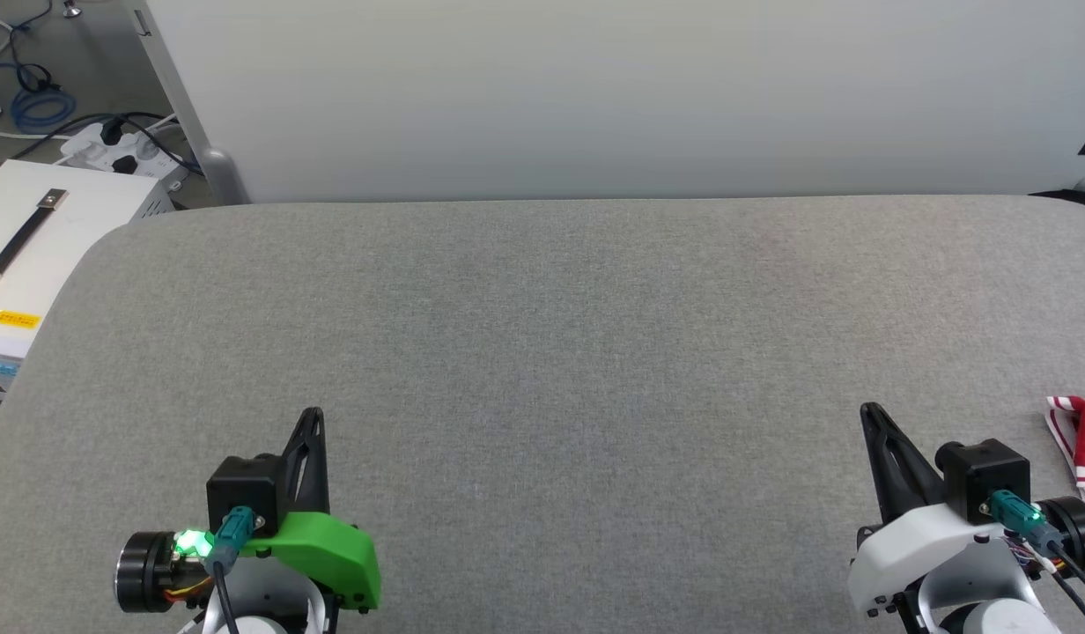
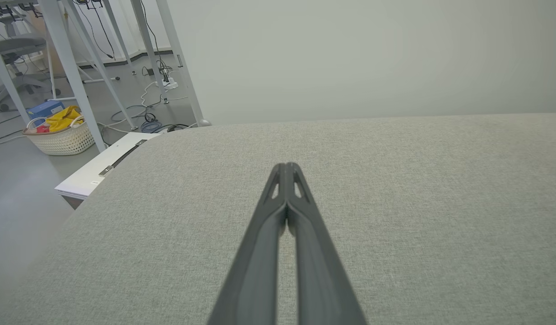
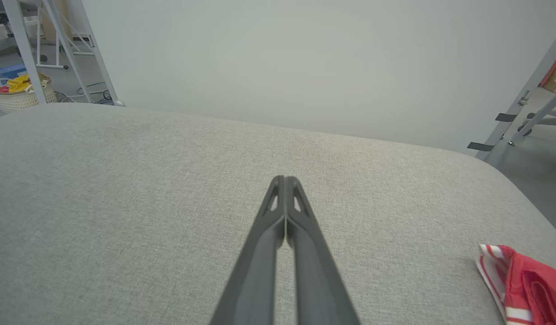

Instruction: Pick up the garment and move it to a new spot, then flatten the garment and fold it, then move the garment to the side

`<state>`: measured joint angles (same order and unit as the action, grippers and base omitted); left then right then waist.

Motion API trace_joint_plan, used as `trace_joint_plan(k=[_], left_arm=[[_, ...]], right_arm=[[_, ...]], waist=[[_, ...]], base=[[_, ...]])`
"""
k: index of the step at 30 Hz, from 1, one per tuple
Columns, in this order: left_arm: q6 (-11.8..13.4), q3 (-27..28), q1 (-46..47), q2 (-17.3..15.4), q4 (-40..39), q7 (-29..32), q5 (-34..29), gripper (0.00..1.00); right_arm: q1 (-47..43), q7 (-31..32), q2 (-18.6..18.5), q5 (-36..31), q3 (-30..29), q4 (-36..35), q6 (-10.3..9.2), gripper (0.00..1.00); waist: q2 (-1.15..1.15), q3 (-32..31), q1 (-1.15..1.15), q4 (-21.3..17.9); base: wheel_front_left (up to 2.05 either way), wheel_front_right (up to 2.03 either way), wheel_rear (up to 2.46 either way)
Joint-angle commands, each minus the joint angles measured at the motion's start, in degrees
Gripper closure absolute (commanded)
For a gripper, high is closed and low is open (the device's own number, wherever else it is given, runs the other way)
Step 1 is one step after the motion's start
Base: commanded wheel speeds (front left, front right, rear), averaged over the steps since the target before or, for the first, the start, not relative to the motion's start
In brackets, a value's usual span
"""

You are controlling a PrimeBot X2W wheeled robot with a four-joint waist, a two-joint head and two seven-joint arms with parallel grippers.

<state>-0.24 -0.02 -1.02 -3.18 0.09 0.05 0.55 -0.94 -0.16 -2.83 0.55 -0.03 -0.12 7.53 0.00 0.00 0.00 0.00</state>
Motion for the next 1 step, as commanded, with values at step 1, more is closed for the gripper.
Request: trace_joint_plan(k=[1], left_arm=[[0.24, 0.02, 1.02, 0.30, -0.09, -0.05, -0.55, 1.00]], right_arm=[[0.94, 0.16, -0.05, -0.55, 0.03, 0.12, -0.04, 1.00]], waist=[[0.00, 0.00, 0.00, 0.00]], base=[[0.00, 0.00, 0.00]])
